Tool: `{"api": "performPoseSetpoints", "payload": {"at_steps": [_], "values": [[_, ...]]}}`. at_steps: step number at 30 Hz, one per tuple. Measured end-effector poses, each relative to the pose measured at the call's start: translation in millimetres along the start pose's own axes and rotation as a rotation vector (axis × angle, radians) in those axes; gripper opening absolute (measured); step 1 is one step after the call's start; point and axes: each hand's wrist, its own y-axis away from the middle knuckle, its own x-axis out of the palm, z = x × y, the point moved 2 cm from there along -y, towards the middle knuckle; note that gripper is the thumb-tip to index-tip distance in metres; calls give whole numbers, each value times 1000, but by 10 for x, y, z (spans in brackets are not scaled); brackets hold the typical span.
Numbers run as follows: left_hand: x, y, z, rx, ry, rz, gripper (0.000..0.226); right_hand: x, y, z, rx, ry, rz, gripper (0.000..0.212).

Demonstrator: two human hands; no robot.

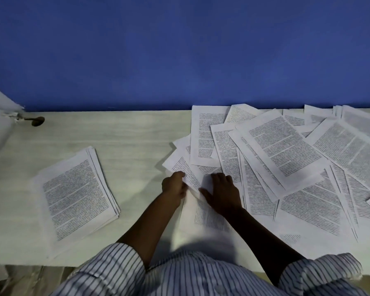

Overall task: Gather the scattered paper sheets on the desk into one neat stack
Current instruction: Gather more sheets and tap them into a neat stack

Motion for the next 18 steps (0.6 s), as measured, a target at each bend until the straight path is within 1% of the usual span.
{"api": "performPoseSetpoints", "payload": {"at_steps": [3,6,8,9,12,13,15,16,18], "values": [[134,-88,6,7,41,10,36,-15,-4,-22,45,-121,-11,56],[274,-100,25,32,80,28,31,-103,-53,-53,102,-311,26,49],[322,-126,61,78,23,-10,31,-163,-94,-90,151,-374,49,46],[362,-129,73,102,-19,-14,31,-198,-113,-128,179,-373,34,46],[416,-154,71,190,-183,-16,27,-289,-188,-202,188,-255,-96,43],[417,-173,47,227,-246,-30,22,-297,-225,-236,185,-179,-121,47],[413,-207,-36,294,-337,-43,11,-304,-310,-293,219,-36,-92,64],[408,-240,-84,319,-373,-36,10,-295,-351,-316,244,12,-62,72],[394,-309,-178,349,-428,8,10,-276,-411,-327,268,75,-29,75]]}}
